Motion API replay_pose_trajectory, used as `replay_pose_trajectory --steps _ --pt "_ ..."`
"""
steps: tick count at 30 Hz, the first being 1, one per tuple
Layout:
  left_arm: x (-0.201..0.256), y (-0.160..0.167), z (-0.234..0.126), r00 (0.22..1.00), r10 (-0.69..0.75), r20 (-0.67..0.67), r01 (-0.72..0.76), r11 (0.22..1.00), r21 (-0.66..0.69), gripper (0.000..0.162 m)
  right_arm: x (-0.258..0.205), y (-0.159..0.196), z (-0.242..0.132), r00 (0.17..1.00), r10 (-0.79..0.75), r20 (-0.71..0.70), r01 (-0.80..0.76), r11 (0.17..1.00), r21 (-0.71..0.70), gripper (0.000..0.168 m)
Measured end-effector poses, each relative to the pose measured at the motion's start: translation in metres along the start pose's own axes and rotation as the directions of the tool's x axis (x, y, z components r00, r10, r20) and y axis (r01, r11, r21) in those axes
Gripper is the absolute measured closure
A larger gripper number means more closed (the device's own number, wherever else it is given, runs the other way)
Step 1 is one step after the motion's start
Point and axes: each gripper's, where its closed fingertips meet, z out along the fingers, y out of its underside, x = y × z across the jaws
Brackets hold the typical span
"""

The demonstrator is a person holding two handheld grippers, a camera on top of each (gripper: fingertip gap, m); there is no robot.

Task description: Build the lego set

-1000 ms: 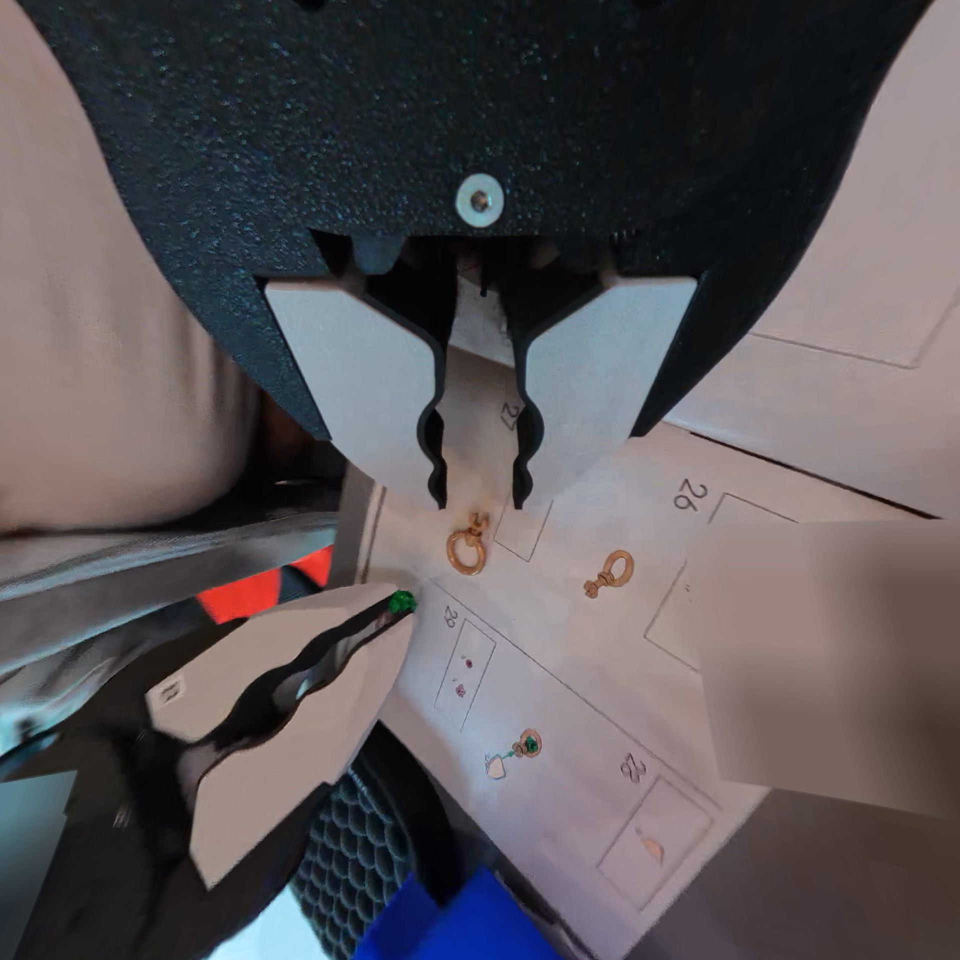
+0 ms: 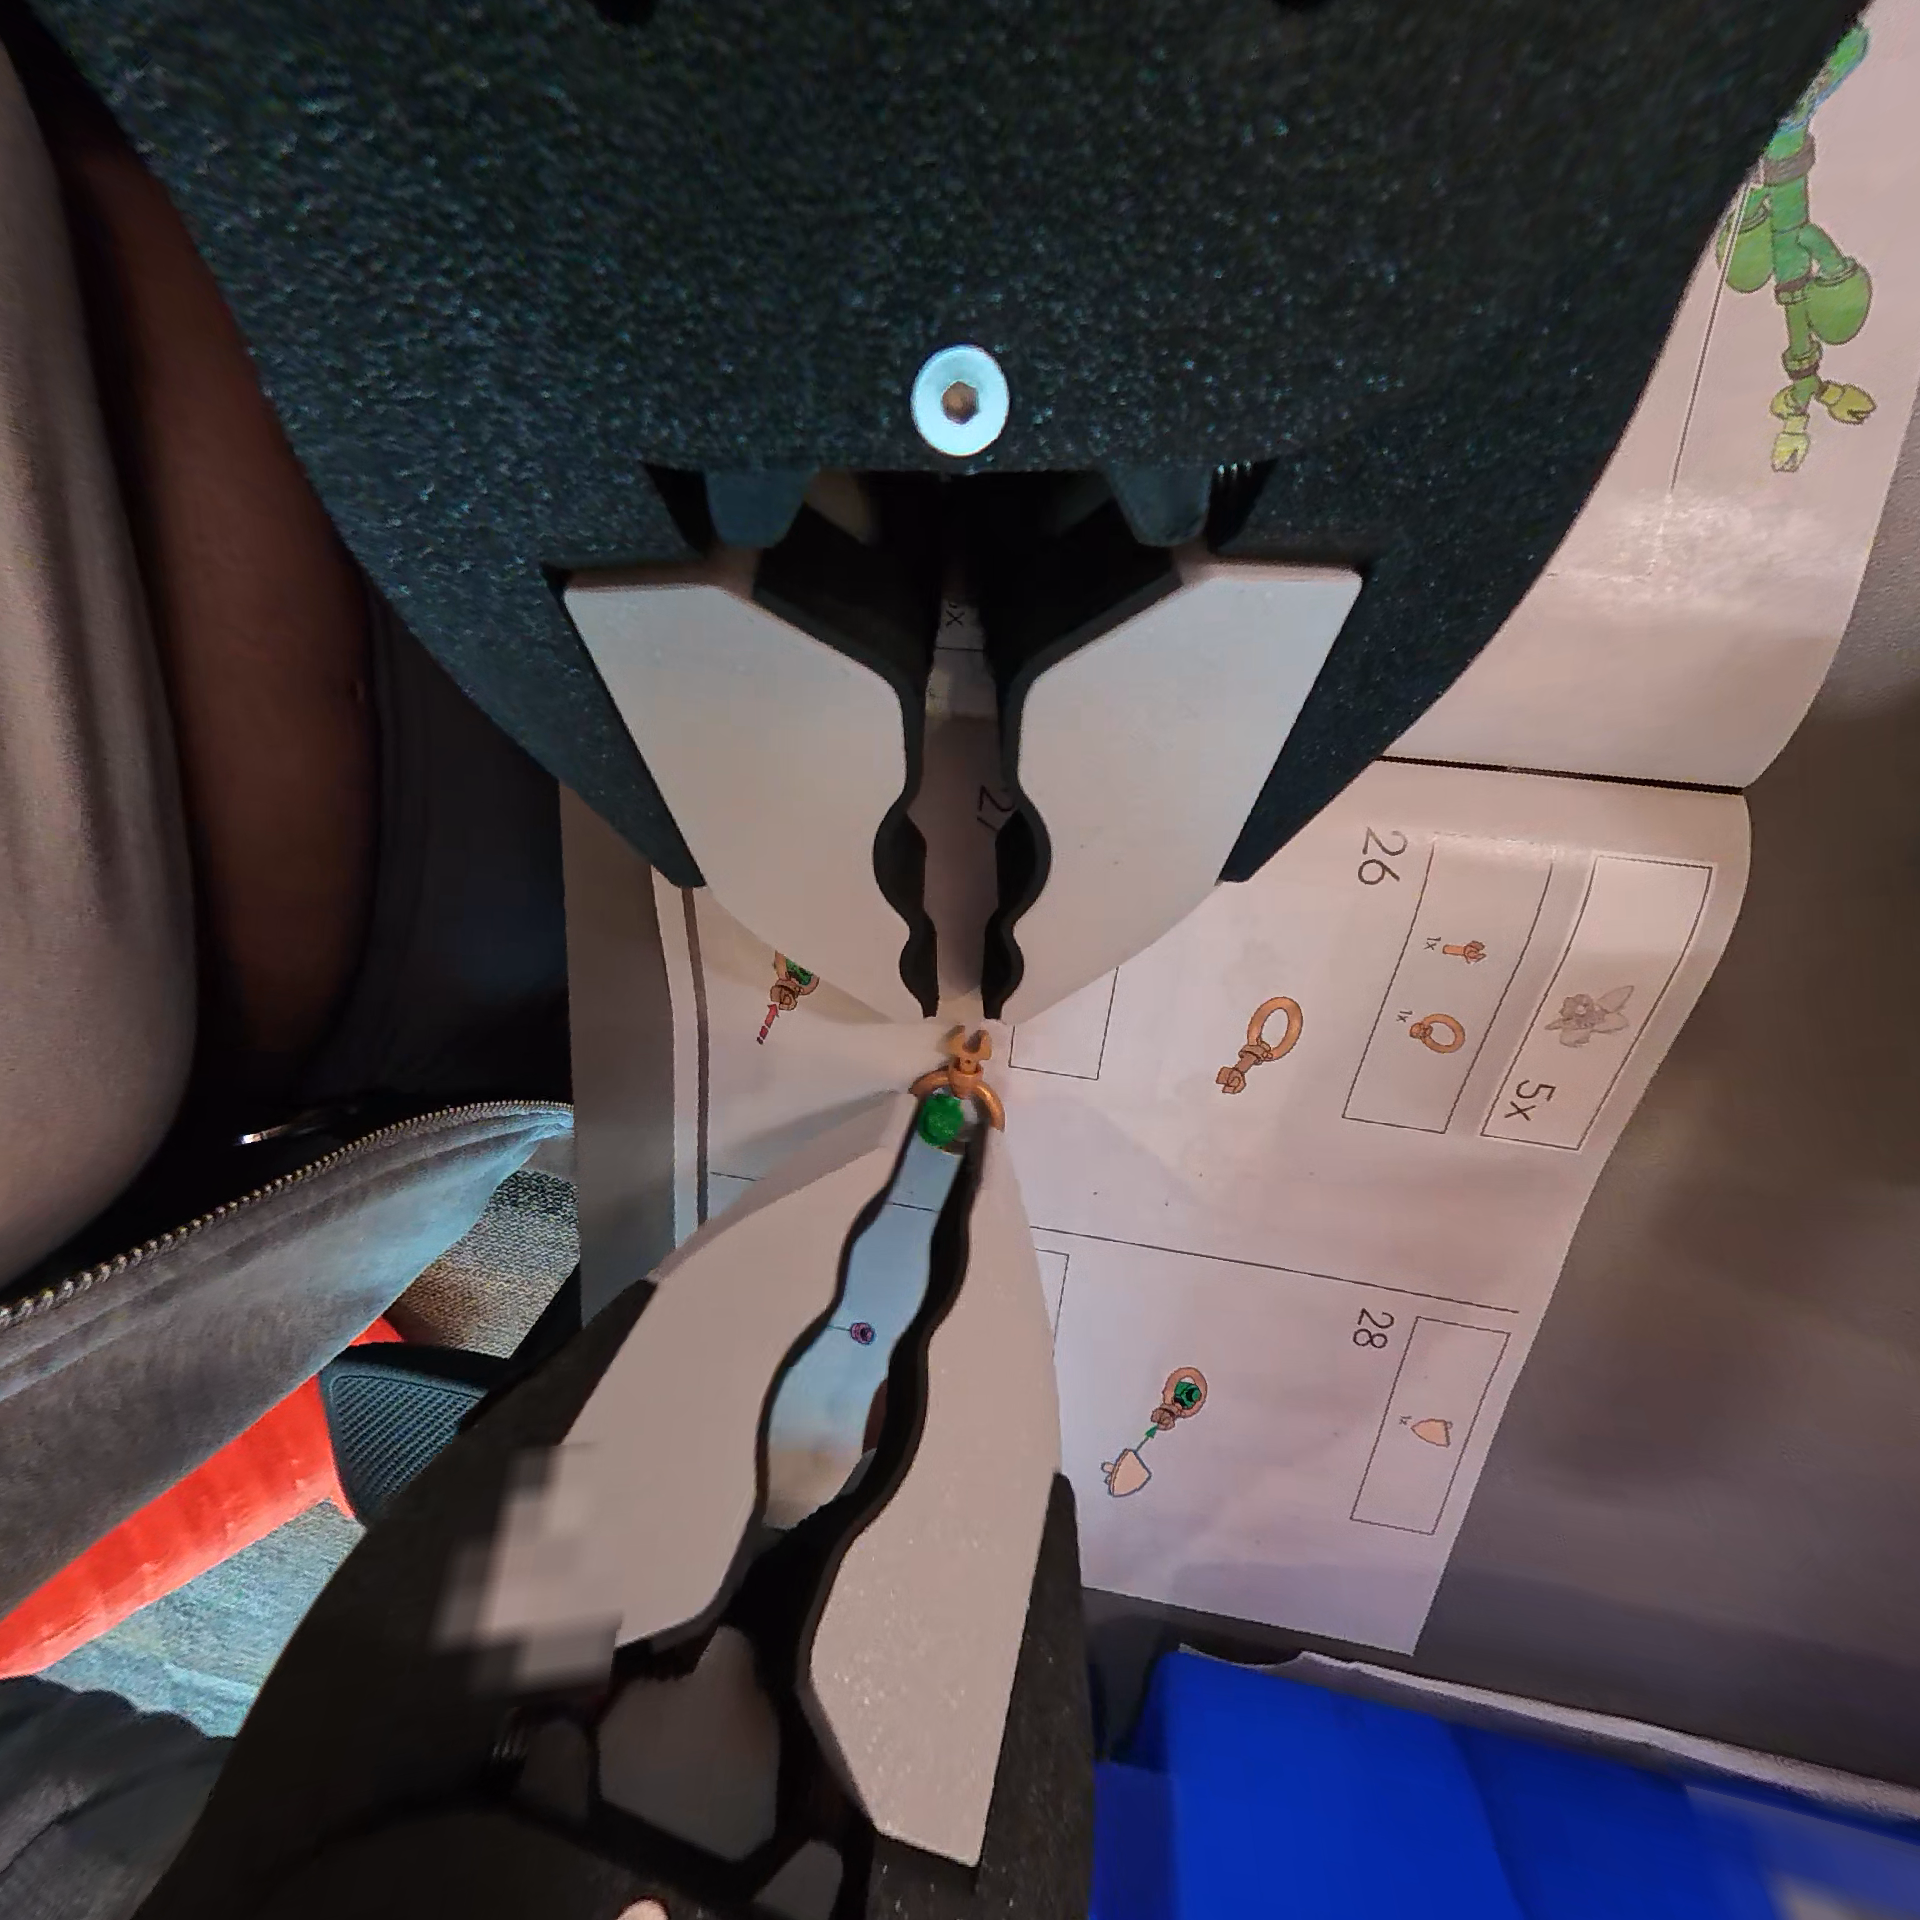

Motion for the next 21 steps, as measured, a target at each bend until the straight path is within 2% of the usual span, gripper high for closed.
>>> replay_pose_trajectory --steps 9,16,21 --pt "0.0000 0.0023 0.0018 1.000 0.009 0.010 -0.009 1.000 -0.020 0.154 0.0030 -0.0021 -0.0033 1.000 -0.017 -0.014 0.018 0.999 0.038 0.153" --pt "-0.0002 0.0032 0.0025 1.000 0.014 0.018 -0.013 1.000 -0.027 0.155 0.0039 0.0044 -0.0009 1.000 -0.012 -0.015 0.012 1.000 0.008 0.142" --pt "-0.0003 0.0034 0.0029 1.000 0.009 0.016 -0.008 1.000 -0.030 0.155 0.0064 0.0020 -0.0059 1.000 -0.002 -0.030 0.003 0.999 0.039 0.144"
